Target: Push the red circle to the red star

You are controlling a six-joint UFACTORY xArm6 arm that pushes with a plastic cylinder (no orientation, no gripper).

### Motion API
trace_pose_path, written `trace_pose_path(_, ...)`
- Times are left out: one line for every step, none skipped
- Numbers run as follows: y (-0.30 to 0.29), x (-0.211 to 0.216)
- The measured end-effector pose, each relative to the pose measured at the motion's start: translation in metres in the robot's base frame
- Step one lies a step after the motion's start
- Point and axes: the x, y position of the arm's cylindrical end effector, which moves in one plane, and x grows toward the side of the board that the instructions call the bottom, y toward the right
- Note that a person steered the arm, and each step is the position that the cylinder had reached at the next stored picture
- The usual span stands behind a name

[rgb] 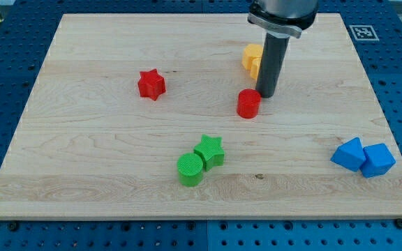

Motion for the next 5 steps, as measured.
trace_pose_path(0.016,0.02)
trace_pose_path(-0.004,0.031)
trace_pose_path(-0.038,0.031)
trace_pose_path(-0.038,0.043)
trace_pose_path(-0.042,0.054)
